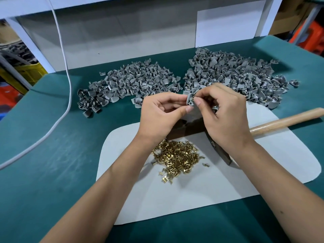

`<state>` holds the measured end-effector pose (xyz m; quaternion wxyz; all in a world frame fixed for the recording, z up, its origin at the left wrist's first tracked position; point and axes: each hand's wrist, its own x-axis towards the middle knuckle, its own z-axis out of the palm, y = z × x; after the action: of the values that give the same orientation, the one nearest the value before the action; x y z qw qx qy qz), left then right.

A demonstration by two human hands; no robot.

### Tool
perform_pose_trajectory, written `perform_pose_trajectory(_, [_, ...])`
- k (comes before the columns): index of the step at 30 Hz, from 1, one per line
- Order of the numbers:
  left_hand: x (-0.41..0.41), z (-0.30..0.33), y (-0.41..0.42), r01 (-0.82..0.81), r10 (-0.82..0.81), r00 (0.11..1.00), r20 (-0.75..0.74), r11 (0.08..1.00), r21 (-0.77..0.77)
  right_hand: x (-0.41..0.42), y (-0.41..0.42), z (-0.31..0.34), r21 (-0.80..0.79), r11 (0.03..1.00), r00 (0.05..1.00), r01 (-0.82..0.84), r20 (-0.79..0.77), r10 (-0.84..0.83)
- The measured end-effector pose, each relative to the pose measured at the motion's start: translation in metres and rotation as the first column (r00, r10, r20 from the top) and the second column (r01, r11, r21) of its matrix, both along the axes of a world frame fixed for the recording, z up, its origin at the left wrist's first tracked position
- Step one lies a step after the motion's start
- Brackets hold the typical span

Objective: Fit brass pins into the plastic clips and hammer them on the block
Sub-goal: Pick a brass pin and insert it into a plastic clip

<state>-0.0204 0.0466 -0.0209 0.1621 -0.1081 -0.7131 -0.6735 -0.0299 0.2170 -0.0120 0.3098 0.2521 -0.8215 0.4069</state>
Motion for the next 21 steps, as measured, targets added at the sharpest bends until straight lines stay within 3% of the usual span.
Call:
perform_pose_trajectory(11, [0.006,0.001,0.007,-0.032,0.03,0.996,0.087,0.999,0.015,0.003,0.0,-0.003,0.031,0.999,1.0,0.024,0.019,-0.024])
perform_pose_trajectory(21, [0.009,0.002,0.01,-0.068,0.07,0.997,0.014,0.993,-0.101,0.004,-0.002,-0.003,0.031,0.999,0.999,0.043,0.03,-0.044])
